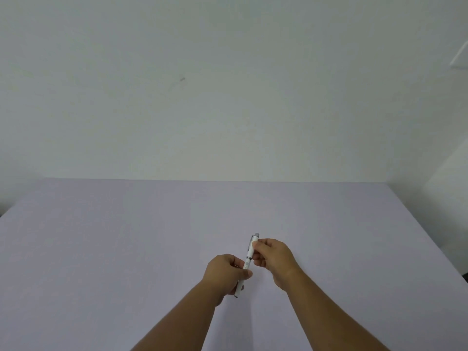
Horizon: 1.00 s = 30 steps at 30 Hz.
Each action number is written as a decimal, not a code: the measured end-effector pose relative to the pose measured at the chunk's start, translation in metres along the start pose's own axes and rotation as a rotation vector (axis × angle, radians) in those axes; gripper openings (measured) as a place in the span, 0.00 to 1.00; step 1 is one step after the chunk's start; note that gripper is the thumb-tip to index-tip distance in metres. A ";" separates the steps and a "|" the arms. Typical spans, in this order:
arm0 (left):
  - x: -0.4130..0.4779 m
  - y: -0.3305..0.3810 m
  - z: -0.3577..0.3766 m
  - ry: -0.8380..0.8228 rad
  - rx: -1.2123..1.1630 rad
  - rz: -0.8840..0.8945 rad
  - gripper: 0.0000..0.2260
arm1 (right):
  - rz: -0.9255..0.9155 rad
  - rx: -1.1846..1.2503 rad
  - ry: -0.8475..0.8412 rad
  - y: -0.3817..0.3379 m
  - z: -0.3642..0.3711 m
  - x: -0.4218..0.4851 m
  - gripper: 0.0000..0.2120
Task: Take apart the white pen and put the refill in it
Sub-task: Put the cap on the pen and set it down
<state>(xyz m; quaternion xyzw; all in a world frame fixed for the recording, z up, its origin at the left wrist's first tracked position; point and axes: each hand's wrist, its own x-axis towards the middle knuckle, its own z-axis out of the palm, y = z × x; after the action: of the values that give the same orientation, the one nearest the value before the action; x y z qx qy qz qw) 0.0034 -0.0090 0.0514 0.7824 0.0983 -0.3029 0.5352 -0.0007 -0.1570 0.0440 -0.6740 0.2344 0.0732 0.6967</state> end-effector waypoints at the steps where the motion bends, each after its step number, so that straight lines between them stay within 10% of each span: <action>1: 0.000 -0.001 0.000 -0.003 -0.006 0.000 0.08 | 0.000 -0.009 -0.003 0.001 0.000 -0.001 0.08; 14: 0.013 -0.019 0.011 0.039 -0.032 -0.038 0.07 | 0.031 -0.158 0.024 0.016 -0.001 0.010 0.08; 21: 0.036 -0.039 0.025 0.156 0.074 -0.065 0.05 | 0.021 -0.888 0.305 0.043 -0.028 0.020 0.11; 30: 0.044 -0.056 0.042 0.225 0.209 -0.030 0.09 | 0.124 -0.963 0.260 0.073 -0.026 0.015 0.10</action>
<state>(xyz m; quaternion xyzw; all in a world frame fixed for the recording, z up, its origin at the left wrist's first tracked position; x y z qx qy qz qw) -0.0043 -0.0315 -0.0282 0.8613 0.1372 -0.2297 0.4319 -0.0238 -0.1797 -0.0278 -0.9075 0.2983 0.1296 0.2659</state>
